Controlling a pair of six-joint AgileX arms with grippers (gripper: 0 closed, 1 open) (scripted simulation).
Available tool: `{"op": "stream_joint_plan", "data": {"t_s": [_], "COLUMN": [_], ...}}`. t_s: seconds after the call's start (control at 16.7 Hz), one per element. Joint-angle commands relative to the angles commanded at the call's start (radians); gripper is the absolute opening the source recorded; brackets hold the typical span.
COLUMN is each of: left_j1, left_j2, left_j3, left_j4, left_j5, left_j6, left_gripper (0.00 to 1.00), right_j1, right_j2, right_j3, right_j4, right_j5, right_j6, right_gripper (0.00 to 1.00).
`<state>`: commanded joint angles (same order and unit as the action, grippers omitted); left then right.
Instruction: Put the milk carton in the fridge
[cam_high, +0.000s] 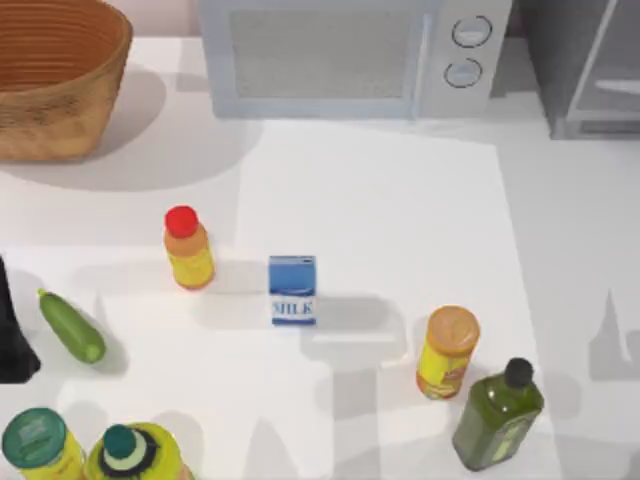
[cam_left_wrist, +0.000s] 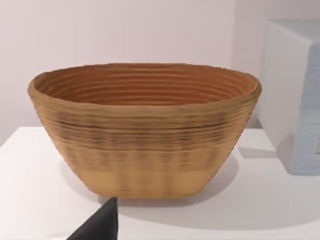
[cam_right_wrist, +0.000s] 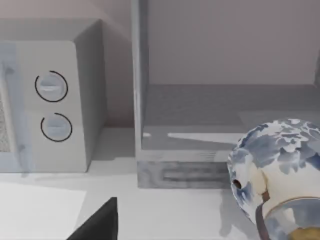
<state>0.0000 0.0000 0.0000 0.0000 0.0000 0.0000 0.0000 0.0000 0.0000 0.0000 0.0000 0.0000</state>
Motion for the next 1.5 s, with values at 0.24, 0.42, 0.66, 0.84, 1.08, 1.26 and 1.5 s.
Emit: {"op": "stream_joint_plan", "data": {"t_s": [0.24, 0.42, 0.66, 0.84, 1.08, 1.26, 1.5], "left_j1": [0.000, 0.000, 0.000, 0.000, 0.000, 0.000, 0.000], "left_j2": [0.000, 0.000, 0.000, 0.000, 0.000, 0.000, 0.000], "left_j3": [0.000, 0.000, 0.000, 0.000, 0.000, 0.000, 0.000], "left_j4": [0.000, 0.000, 0.000, 0.000, 0.000, 0.000, 0.000], "left_j5": [0.000, 0.000, 0.000, 0.000, 0.000, 0.000, 0.000], "left_j6": [0.000, 0.000, 0.000, 0.000, 0.000, 0.000, 0.000], "left_gripper": [1.00, 1.00, 1.00, 1.00, 1.00, 1.00, 1.00], "right_j1": [0.013, 0.073, 0.237, 0.406, 0.652, 0.833, 1.026], "right_j2": [0.028, 0.146, 0.429, 0.713, 1.140, 1.454, 1.808], "right_j3": [0.018, 0.091, 0.248, 0.377, 0.546, 0.669, 0.816], "right_j4": [0.011, 0.054, 0.134, 0.197, 0.287, 0.361, 0.472], "right_j5": [0.025, 0.124, 0.336, 0.514, 0.732, 0.866, 0.997], "right_j6": [-0.006, -0.015, -0.013, 0.002, 0.045, 0.092, 0.180], "right_gripper": [1.00, 1.00, 1.00, 1.00, 1.00, 1.00, 1.00]}}
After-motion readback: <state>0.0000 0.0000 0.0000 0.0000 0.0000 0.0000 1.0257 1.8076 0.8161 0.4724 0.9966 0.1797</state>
